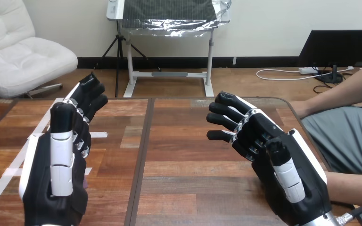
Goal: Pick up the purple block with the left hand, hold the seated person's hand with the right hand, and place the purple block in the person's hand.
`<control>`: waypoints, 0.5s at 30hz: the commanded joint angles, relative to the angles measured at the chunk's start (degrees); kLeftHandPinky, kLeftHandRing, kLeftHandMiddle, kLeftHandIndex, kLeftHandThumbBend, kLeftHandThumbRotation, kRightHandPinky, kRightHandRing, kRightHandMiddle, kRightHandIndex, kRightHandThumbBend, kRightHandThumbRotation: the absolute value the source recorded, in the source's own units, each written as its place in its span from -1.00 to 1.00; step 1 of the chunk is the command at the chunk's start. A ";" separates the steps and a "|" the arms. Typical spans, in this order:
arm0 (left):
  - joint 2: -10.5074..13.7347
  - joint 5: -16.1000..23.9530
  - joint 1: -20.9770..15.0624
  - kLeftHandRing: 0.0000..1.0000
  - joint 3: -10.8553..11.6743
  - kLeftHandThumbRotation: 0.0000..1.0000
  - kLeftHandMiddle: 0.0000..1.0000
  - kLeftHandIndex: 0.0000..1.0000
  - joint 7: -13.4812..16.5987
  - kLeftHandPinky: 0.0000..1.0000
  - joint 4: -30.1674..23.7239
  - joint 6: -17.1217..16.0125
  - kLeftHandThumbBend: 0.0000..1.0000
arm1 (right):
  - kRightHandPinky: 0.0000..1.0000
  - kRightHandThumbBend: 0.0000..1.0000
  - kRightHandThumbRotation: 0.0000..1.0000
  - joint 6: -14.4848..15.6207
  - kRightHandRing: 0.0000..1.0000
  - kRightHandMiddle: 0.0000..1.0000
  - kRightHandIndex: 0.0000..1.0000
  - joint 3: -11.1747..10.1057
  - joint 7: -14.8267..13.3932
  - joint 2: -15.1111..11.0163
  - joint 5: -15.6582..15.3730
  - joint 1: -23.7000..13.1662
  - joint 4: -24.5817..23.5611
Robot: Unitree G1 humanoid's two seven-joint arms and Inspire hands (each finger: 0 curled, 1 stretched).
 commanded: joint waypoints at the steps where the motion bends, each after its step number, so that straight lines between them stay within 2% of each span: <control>1: -1.22 0.18 -1.34 0.78 -0.20 1.00 0.77 0.73 -0.24 1.00 0.04 -0.88 0.25 | 0.53 0.81 0.62 -0.18 0.70 0.72 0.72 -1.01 0.03 -0.26 0.79 -3.25 -1.34; 10: -1.26 0.40 -1.48 0.77 -0.14 1.00 0.76 0.71 -0.09 1.00 0.21 -0.84 0.23 | 0.54 0.81 0.62 0.06 0.71 0.72 0.73 -1.02 -0.06 -0.40 0.61 -3.27 -1.53; 15: -1.04 2.17 -1.65 0.76 0.03 1.00 0.76 0.71 0.45 1.00 0.52 -0.92 0.24 | 0.54 0.81 0.63 -0.08 0.71 0.72 0.73 -1.03 -0.08 -0.39 0.32 -3.39 -1.49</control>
